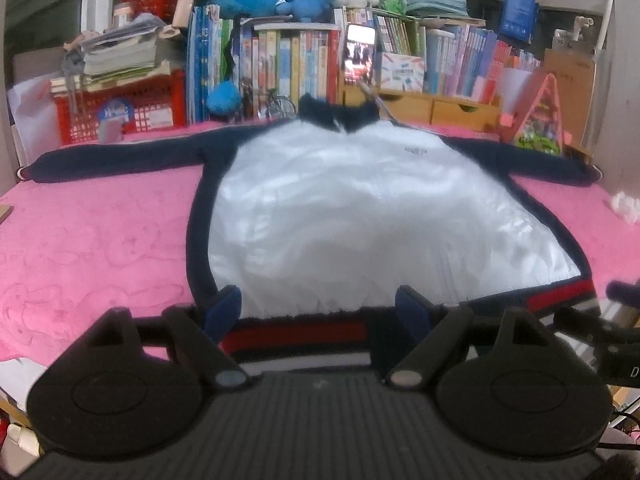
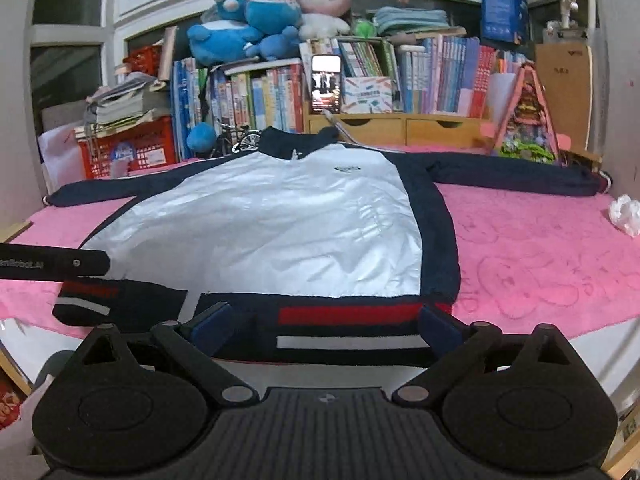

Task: Fold clothes

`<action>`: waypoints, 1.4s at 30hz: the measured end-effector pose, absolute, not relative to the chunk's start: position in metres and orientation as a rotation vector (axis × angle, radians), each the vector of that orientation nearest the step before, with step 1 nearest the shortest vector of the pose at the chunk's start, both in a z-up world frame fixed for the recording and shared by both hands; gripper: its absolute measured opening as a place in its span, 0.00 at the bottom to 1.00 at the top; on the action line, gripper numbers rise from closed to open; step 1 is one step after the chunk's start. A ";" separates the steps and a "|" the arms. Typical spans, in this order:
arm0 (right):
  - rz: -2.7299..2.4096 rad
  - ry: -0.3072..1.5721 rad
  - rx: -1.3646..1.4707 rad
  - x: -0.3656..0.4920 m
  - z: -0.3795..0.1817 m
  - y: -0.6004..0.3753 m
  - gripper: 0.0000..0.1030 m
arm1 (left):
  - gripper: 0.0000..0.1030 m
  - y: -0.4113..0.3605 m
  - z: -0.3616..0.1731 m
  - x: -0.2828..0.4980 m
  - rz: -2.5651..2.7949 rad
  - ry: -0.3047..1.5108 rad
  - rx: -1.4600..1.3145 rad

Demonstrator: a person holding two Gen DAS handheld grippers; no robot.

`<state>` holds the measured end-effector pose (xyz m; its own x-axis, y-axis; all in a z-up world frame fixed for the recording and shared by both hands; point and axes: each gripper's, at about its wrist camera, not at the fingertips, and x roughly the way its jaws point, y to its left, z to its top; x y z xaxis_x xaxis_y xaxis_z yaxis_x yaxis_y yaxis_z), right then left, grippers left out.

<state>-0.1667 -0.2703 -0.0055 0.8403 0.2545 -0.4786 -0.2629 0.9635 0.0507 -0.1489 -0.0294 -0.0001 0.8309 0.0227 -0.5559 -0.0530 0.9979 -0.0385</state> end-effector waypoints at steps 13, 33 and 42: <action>0.226 0.514 -0.047 -0.167 -0.010 -0.264 1.00 | 0.86 -0.031 -0.009 -0.148 0.048 0.634 -0.078; 0.258 0.490 -0.111 -0.175 -0.008 -0.251 1.00 | 0.86 -0.034 -0.013 -0.147 0.041 0.657 -0.076; 0.269 0.496 -0.125 -0.174 -0.011 -0.249 1.00 | 0.86 -0.035 -0.016 -0.145 0.034 0.655 -0.072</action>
